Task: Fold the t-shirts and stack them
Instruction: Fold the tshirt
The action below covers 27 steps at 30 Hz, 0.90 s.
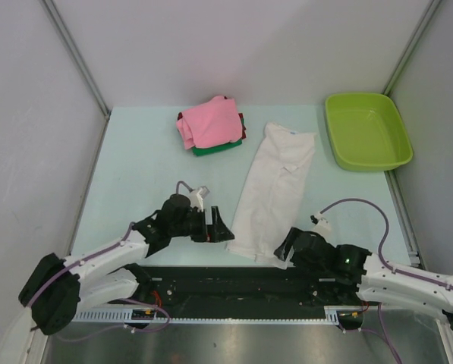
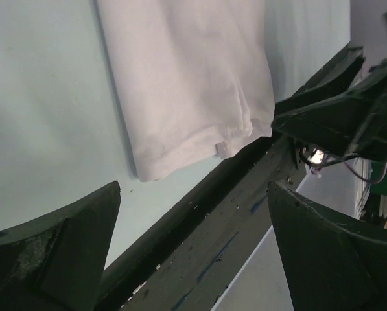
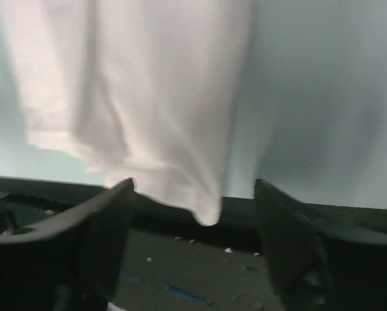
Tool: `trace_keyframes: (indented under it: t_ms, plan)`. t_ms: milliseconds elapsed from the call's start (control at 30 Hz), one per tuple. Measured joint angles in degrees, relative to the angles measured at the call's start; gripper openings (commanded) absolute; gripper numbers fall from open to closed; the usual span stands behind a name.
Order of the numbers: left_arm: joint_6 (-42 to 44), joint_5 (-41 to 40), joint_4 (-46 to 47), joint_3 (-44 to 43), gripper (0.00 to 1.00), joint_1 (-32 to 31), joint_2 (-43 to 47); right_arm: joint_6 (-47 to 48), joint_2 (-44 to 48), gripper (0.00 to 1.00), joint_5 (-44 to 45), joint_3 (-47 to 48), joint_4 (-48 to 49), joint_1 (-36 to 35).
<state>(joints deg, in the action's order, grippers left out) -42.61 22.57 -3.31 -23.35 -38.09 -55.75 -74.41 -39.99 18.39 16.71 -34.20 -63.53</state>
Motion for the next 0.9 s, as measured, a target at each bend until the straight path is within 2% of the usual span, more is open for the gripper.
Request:
trace_keyframes:
  t_ms: [33, 200, 367, 567, 633, 800, 867, 900]
  plan:
    - [-0.2, -0.5, 0.8, -0.4, 1.00, -1.7, -1.9, 0.1, 1.7, 1.00, 0.5, 0.5, -0.2, 0.0]
    - [-0.9, -1.6, 4.9, -2.2, 1.00, -7.6, -10.5, 2.1, 4.1, 1.00, 3.4, 4.1, -5.4, -0.2]
    - [-0.8, -1.7, 6.9, -3.5, 0.99, -8.9, -17.6, 3.5, 4.7, 1.00, 5.5, 7.9, -9.0, -0.5]
    - [0.3, -2.8, 6.5, -6.6, 0.92, -9.0, -22.8, 3.6, 6.9, 1.00, 7.1, 8.8, -12.0, -0.9]
    - [1.2, -3.0, 5.9, -8.3, 0.85, -9.0, -24.8, 3.5, 7.4, 1.00, 7.4, 8.8, -13.1, -0.9]
    - [2.7, -2.9, 5.6, -9.9, 0.55, -9.0, -27.6, 3.0, 9.0, 1.00, 8.4, 8.8, -15.4, -0.9]
    - [3.2, -2.9, 5.5, -9.9, 0.46, -9.0, -28.2, 2.9, 9.2, 1.00, 8.6, 8.8, -15.9, -0.9]
    - [3.5, -2.9, 5.4, -9.9, 0.45, -9.0, -28.5, 2.8, 9.3, 1.00, 8.7, 8.8, -16.2, -0.9]
